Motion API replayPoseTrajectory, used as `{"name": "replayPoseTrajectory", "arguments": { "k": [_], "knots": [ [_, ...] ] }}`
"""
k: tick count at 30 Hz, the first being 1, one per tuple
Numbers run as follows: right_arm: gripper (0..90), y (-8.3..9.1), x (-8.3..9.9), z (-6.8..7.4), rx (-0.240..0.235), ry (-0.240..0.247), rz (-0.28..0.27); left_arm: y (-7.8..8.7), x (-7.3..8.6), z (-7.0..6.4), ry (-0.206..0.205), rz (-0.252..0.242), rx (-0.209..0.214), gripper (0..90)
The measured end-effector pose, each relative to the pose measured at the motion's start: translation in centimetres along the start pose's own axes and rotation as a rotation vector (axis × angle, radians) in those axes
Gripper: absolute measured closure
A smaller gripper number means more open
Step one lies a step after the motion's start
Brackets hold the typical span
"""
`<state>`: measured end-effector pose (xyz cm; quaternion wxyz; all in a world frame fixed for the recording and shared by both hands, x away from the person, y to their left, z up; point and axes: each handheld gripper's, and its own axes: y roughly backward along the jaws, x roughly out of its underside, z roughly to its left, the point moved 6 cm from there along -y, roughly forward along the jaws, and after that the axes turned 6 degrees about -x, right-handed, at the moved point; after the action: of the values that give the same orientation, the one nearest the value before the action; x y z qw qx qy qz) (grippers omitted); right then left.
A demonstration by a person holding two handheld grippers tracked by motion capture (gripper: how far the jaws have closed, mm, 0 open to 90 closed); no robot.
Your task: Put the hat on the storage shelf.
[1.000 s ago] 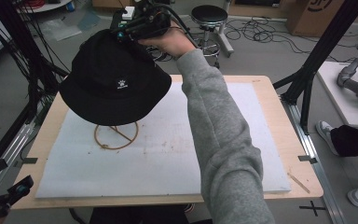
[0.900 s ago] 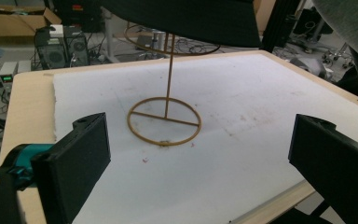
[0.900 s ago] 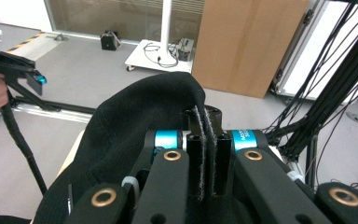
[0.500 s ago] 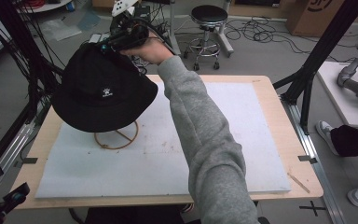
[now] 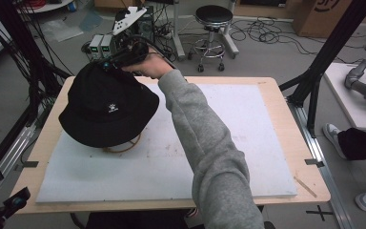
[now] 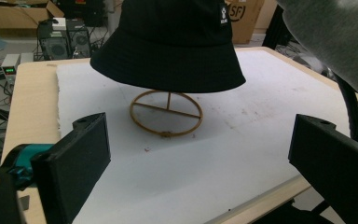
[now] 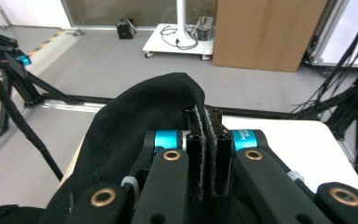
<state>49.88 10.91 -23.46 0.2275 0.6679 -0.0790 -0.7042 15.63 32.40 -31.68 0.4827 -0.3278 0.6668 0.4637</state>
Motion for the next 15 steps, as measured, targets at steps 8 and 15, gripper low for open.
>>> {"name": "replayPoseTrajectory", "arguments": {
  "k": [8,15],
  "knots": [
    [75.0,0.11,0.15,0.15,0.012,-0.026,-0.013,-0.10,-0.06,-0.09,-0.001,-0.002,-0.004,5.7],
    [43.8,0.34,0.66,0.04,0.044,-0.058,-0.014,-0.12,-0.09,-0.05,-0.003,-0.001,0.000,5.7]
  ]
}}
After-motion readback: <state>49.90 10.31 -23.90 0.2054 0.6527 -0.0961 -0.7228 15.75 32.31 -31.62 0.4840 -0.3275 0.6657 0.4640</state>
